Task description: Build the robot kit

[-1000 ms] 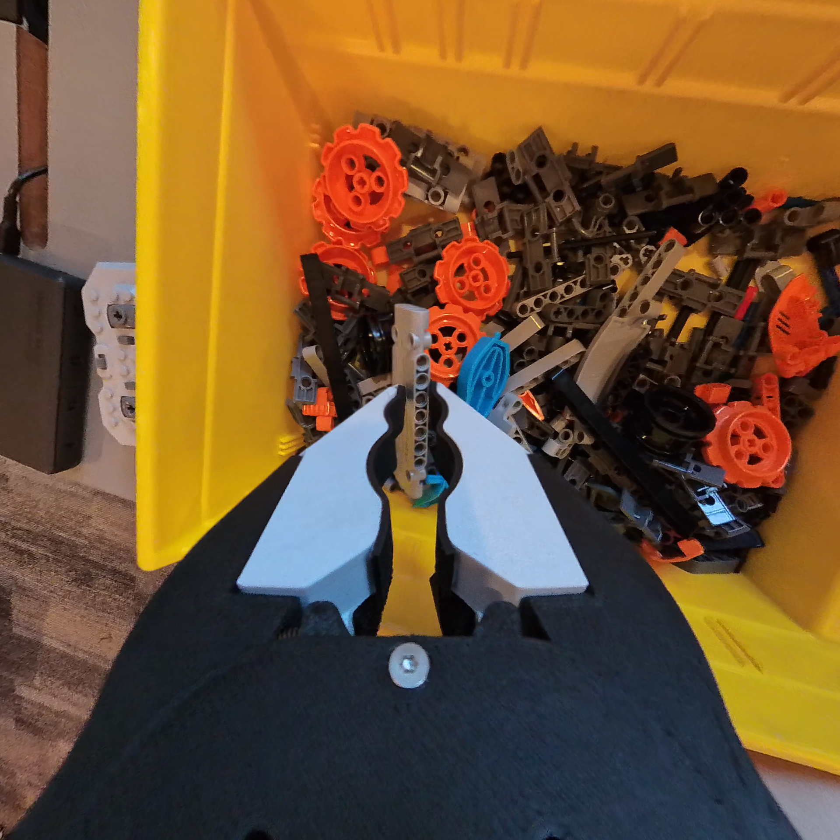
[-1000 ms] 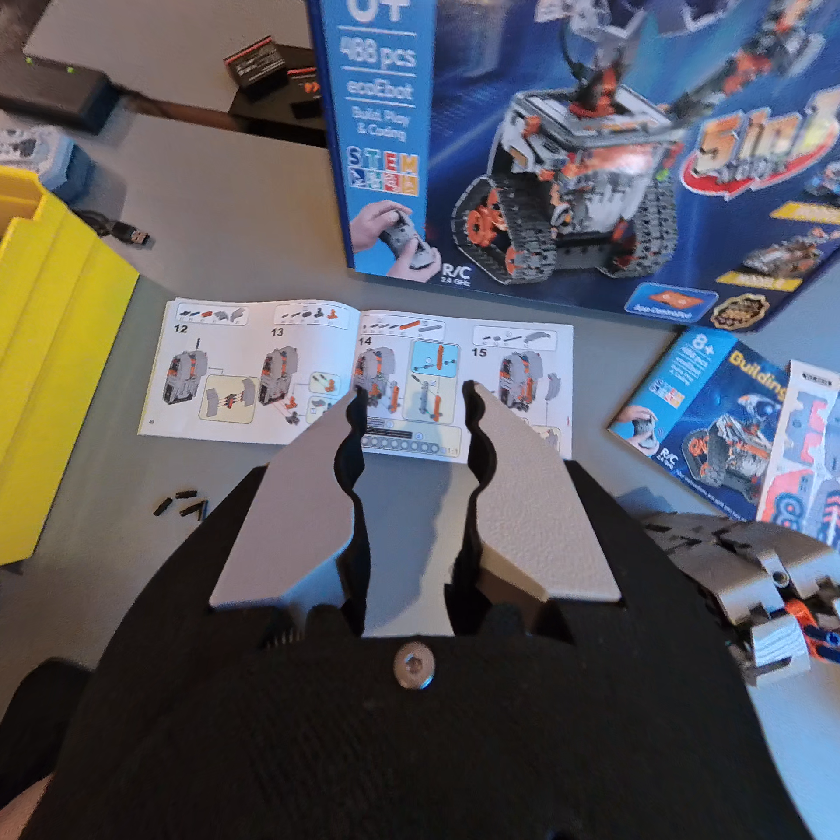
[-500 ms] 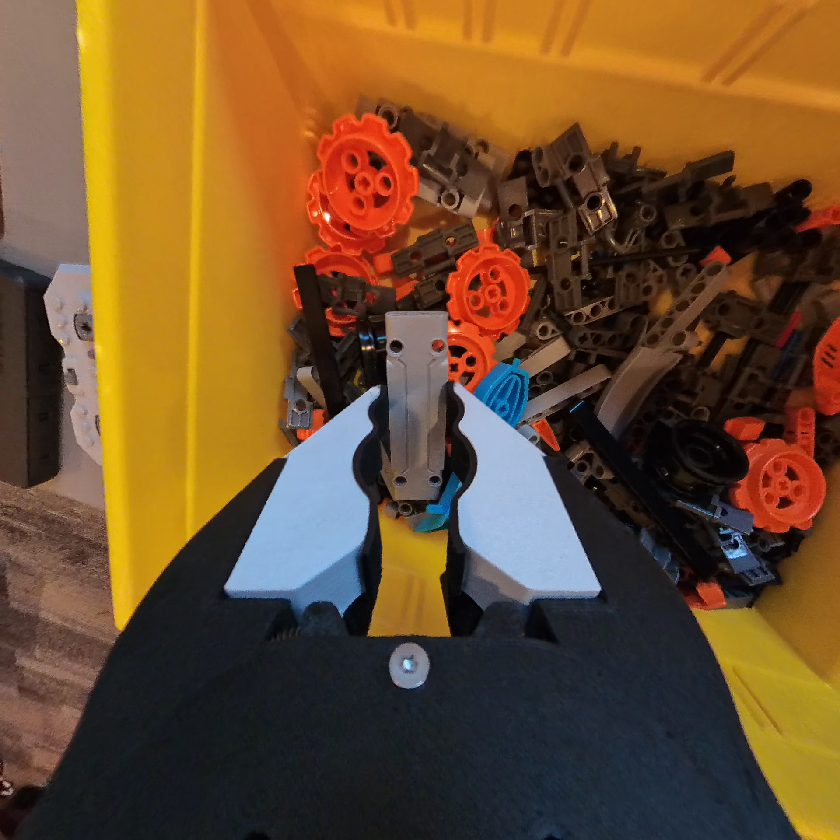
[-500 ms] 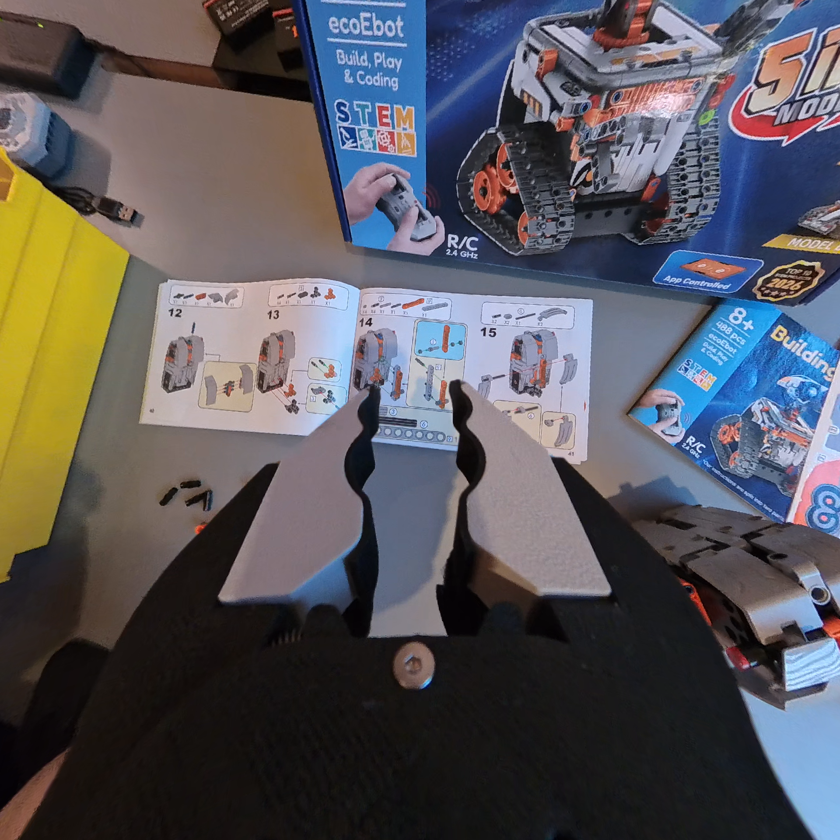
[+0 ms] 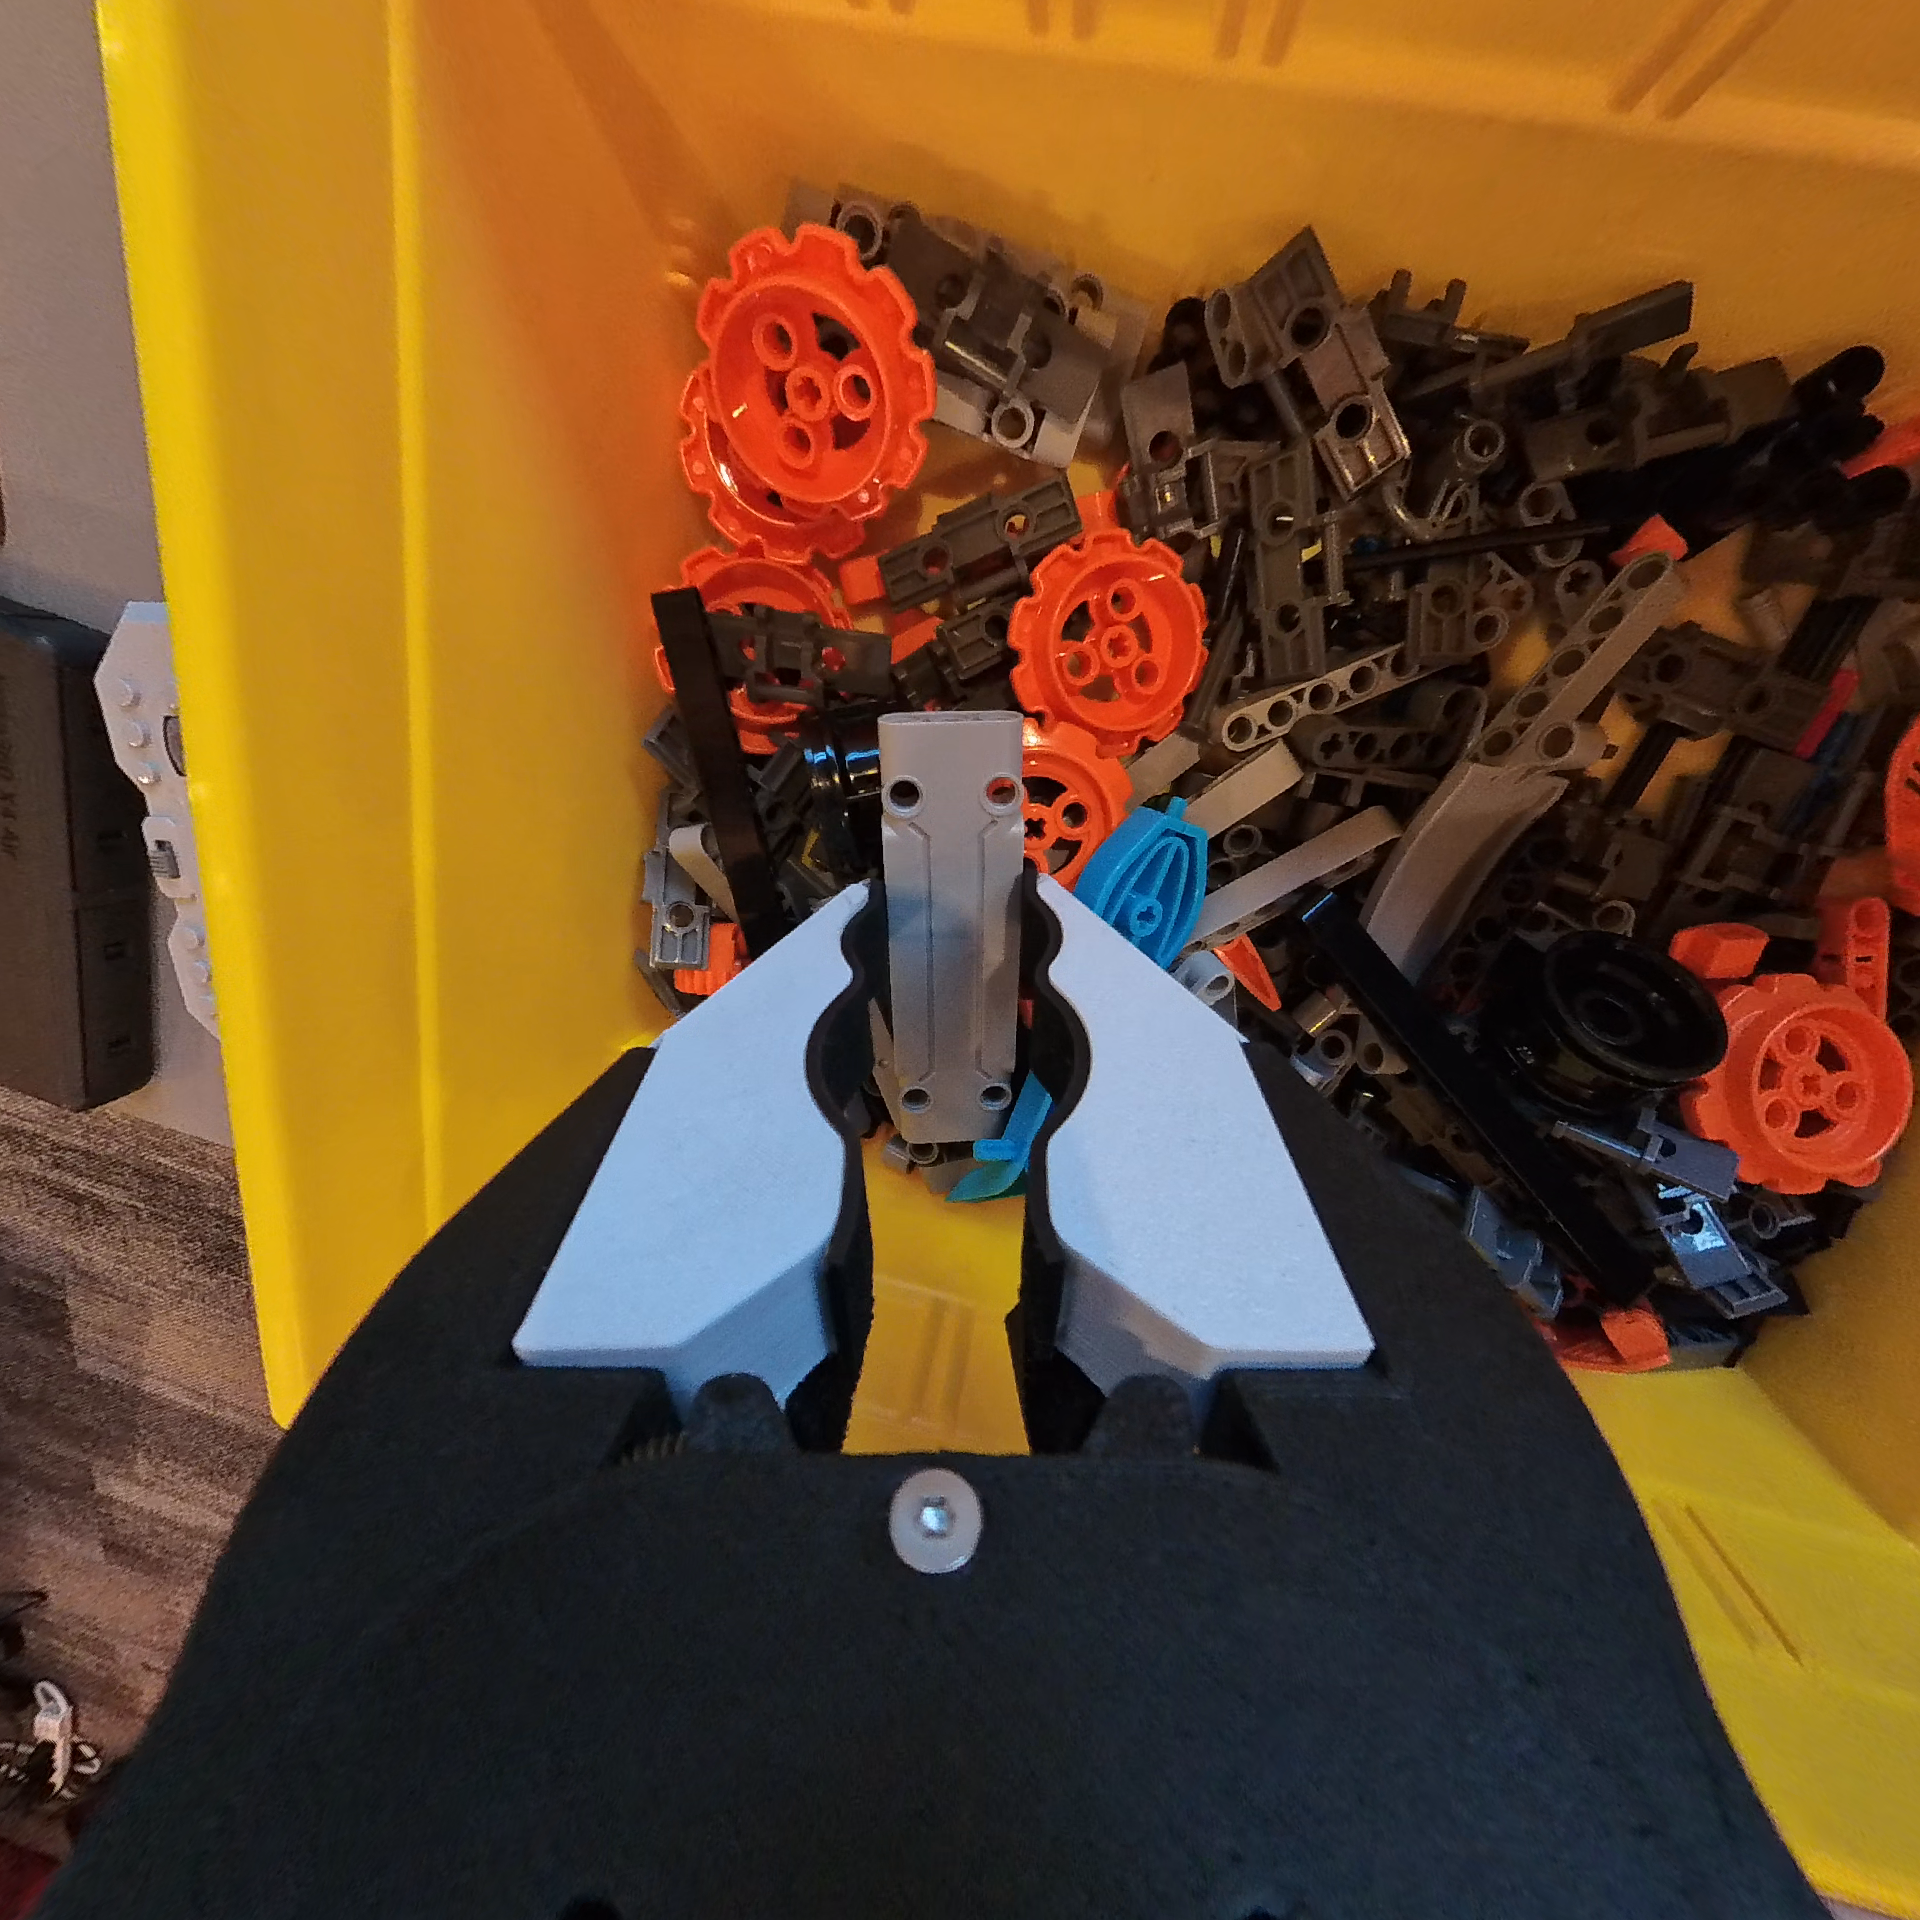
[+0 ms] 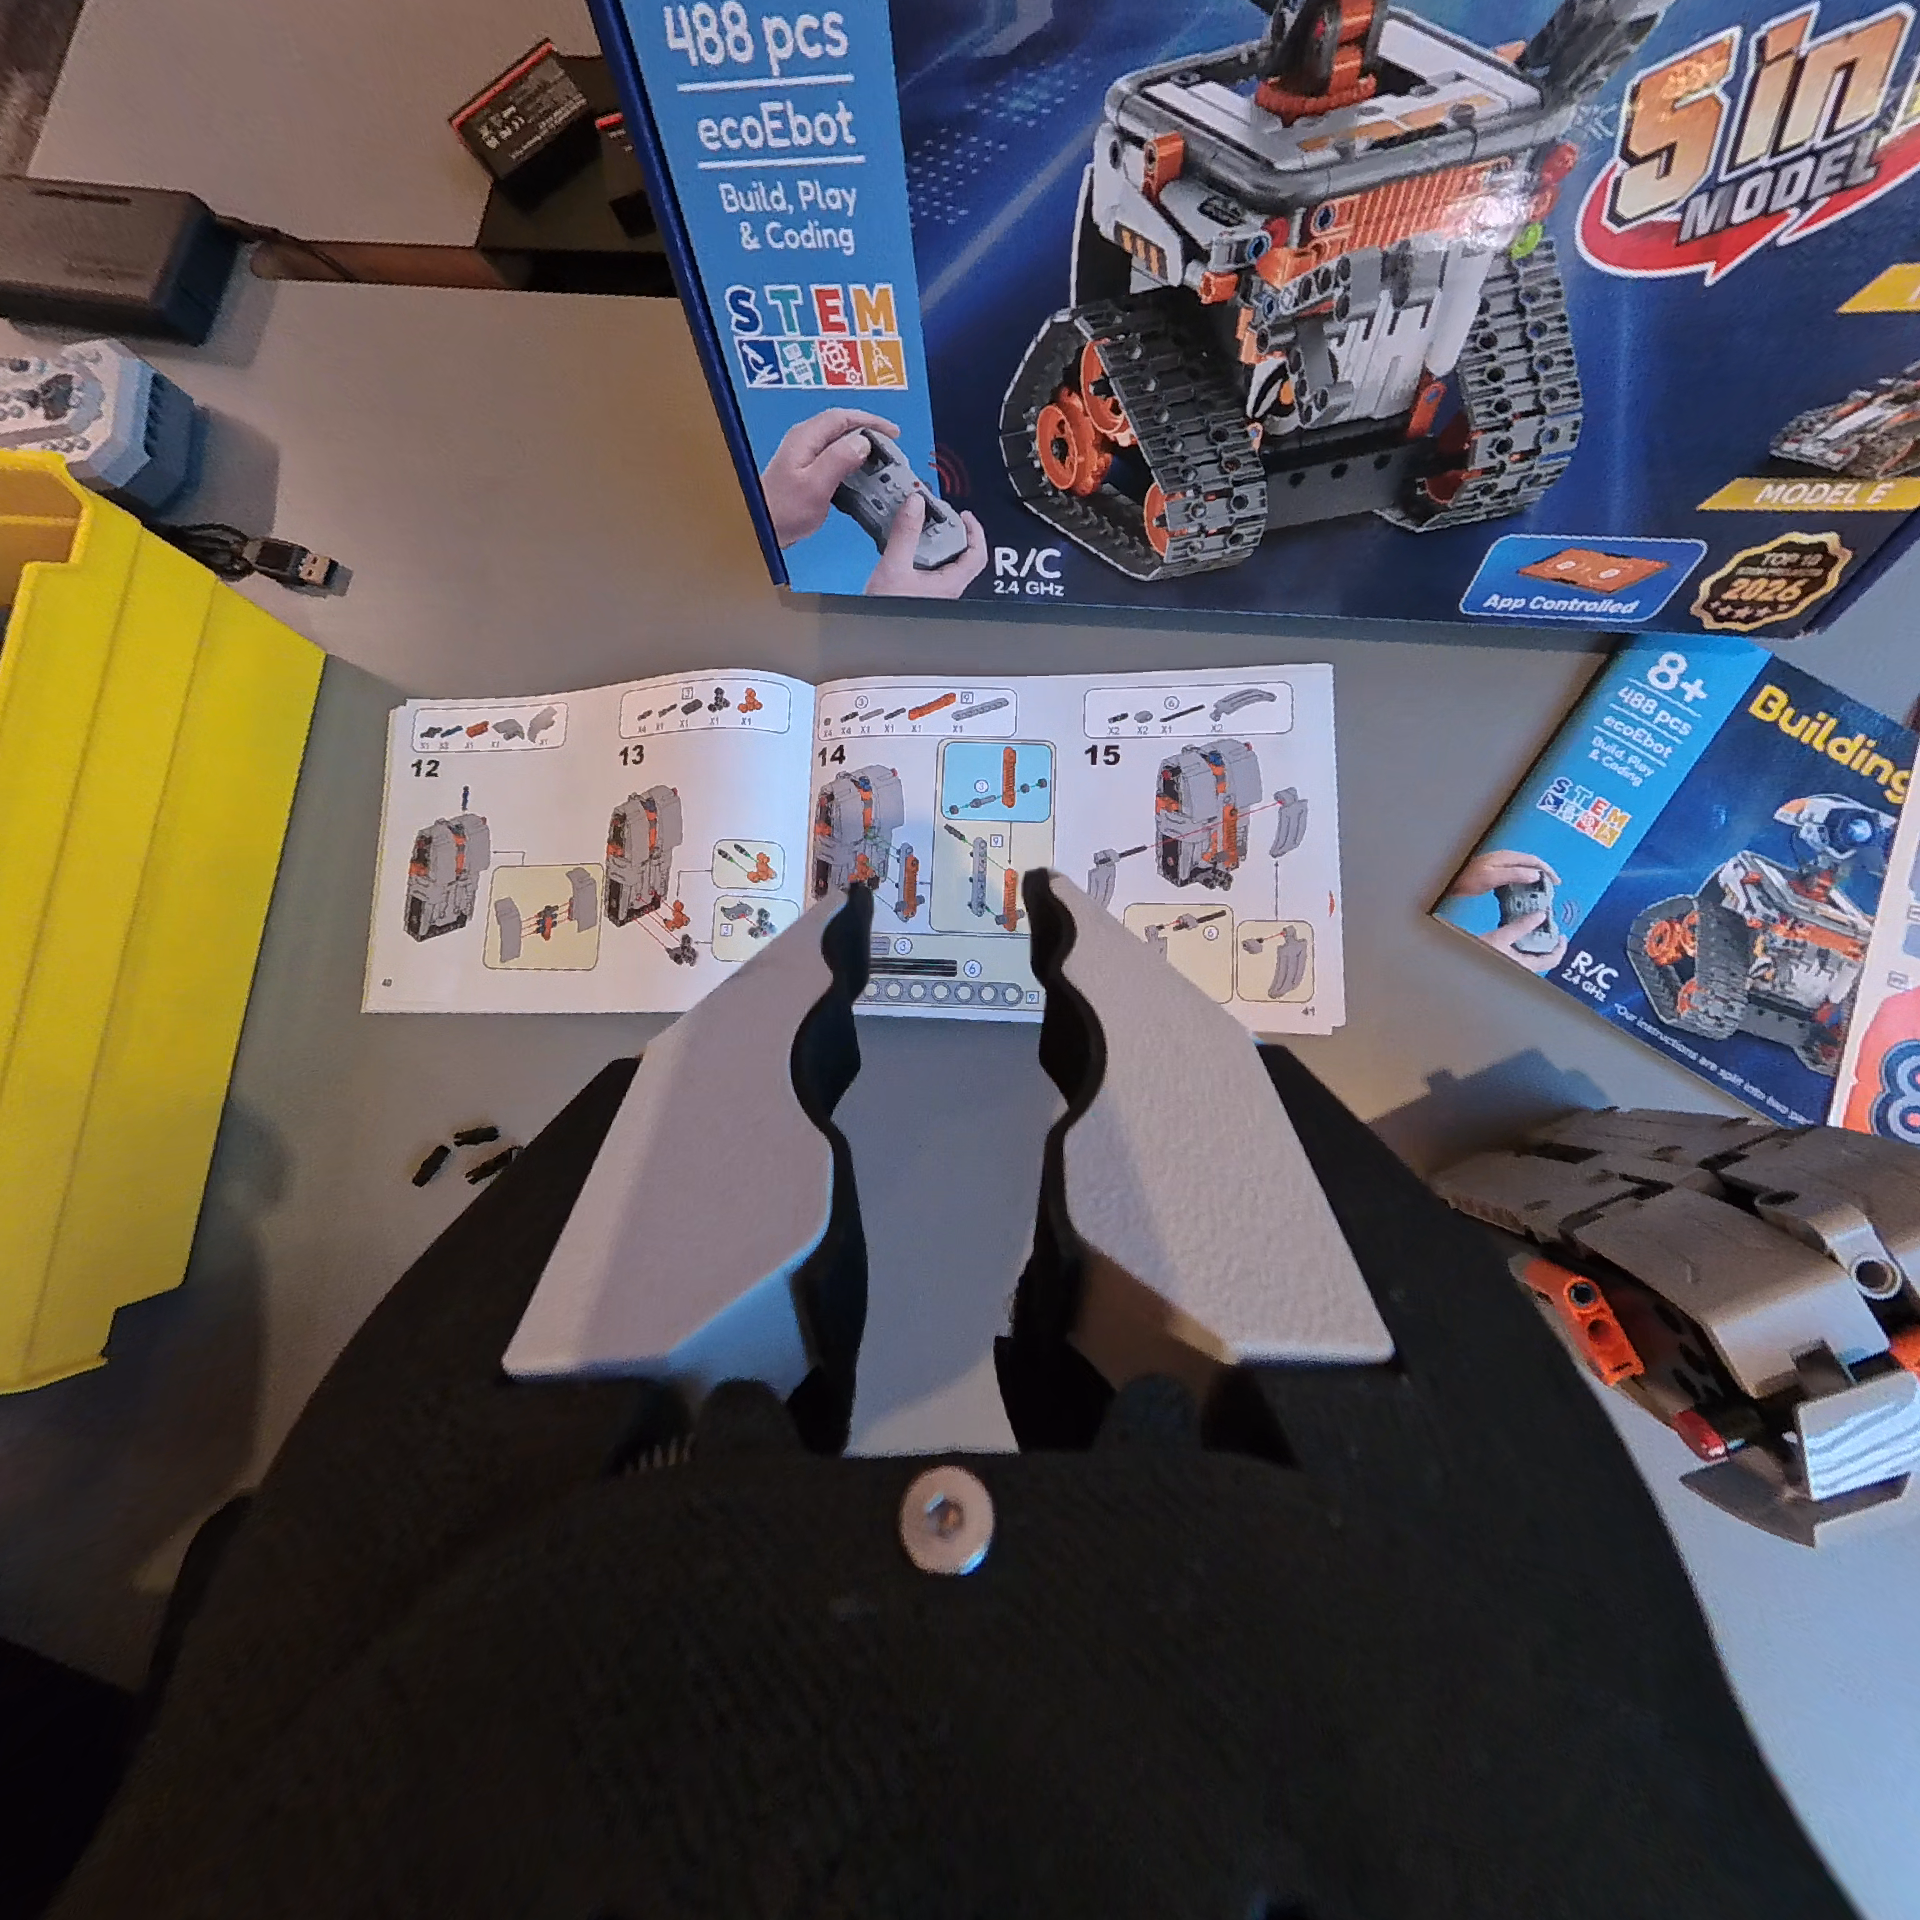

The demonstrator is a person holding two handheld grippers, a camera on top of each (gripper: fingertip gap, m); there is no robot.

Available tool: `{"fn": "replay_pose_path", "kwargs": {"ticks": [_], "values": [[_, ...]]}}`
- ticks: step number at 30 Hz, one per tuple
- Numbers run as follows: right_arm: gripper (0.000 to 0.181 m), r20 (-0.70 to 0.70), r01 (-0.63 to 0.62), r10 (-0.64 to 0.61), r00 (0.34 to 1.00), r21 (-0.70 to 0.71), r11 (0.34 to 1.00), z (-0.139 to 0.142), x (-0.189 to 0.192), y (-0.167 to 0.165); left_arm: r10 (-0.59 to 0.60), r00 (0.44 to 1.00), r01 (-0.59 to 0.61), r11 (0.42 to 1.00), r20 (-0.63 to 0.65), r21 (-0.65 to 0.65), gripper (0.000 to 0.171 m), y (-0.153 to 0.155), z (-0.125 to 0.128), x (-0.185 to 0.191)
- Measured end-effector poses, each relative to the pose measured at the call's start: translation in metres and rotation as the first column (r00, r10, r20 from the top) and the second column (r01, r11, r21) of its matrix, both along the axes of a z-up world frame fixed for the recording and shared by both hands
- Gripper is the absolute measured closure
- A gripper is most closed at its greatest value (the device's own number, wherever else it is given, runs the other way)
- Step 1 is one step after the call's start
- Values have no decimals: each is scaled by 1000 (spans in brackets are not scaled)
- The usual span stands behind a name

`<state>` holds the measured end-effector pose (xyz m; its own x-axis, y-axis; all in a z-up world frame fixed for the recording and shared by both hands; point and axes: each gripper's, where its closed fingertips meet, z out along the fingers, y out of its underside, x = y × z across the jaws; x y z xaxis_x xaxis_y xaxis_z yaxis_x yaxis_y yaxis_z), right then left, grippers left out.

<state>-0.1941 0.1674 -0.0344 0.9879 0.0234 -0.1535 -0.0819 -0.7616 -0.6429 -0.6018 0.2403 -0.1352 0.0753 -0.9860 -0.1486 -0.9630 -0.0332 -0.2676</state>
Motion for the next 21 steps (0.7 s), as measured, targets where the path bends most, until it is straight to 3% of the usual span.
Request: {"fn": "replay_pose_path", "kwargs": {"ticks": [11, 13, 16, 18, 21], "values": [[158, -28, -14, 13, 1000, -28, 1000, -10, -3, 4, -13, 1000, 13, 1000, 2, 5, 150, -1, 2, 0], [167, -83, -123, 117, 990, -69, 990, -26, -23, 8, -17, 1000, 17, 1000, 2, 6, 150, -2, 2, 0], [173, -131, -387, 364, 922, -276, 880, -73, -63, -6, -20, 1000, 20, 1000, 6, 4, 149, -2, 2, 0], [172, -116, -480, 468, 876, -288, 828, -86, -79, -4, -20, 1000, 20, 1000, 10, 3, 149, -2, 3, 0], [150, -112, -502, 490, 865, -224, 835, -81, -90, 9, -21, 1000, 21, 1000, 12, 6, 149, -2, 4, -1]]}}
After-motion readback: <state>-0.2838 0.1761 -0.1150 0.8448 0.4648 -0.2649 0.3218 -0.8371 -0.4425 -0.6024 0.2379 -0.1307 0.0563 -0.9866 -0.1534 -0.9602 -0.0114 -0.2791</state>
